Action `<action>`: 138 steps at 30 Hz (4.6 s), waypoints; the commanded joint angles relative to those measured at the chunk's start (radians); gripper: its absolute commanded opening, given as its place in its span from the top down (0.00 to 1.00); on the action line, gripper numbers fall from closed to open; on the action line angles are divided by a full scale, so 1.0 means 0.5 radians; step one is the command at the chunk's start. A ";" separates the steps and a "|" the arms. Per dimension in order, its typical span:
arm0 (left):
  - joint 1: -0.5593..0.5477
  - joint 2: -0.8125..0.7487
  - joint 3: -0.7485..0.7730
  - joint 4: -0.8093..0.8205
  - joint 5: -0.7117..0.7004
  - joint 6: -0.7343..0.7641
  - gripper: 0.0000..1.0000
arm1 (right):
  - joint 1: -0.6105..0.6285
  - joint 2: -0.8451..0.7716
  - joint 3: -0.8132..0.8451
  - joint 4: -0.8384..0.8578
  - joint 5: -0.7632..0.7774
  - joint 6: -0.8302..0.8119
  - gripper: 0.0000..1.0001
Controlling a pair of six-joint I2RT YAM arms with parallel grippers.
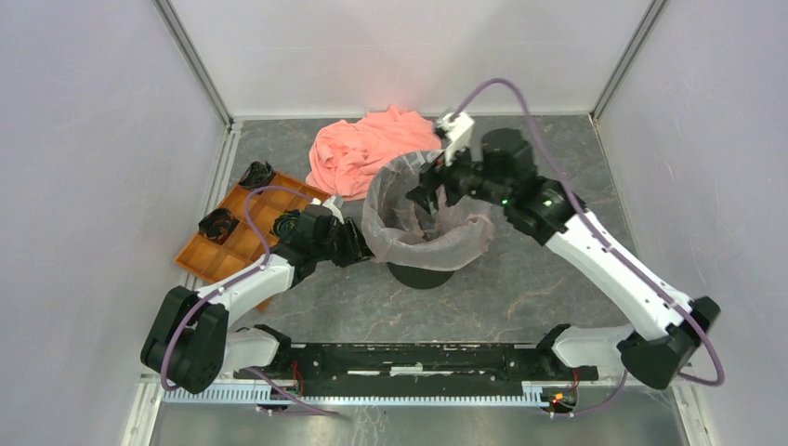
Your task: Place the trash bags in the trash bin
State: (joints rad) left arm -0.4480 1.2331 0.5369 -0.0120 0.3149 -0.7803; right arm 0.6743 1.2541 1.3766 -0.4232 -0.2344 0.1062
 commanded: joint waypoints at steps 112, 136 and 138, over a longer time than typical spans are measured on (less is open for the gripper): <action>0.004 -0.043 0.011 -0.036 -0.040 0.178 0.58 | 0.423 0.621 -0.141 -0.090 1.197 -0.112 0.40; 0.006 -0.070 -0.022 -0.047 -0.083 0.173 0.53 | 0.395 0.612 -0.334 0.167 1.111 -0.047 0.25; 0.004 -0.061 -0.022 -0.045 -0.075 0.165 0.53 | 0.373 0.685 -0.381 0.232 1.081 -0.009 0.25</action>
State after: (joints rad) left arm -0.4480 1.2026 0.5316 -0.0544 0.2893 -0.7315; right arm 0.8799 1.5768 1.2411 -0.3866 0.3164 0.0784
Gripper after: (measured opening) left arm 0.468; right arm 0.747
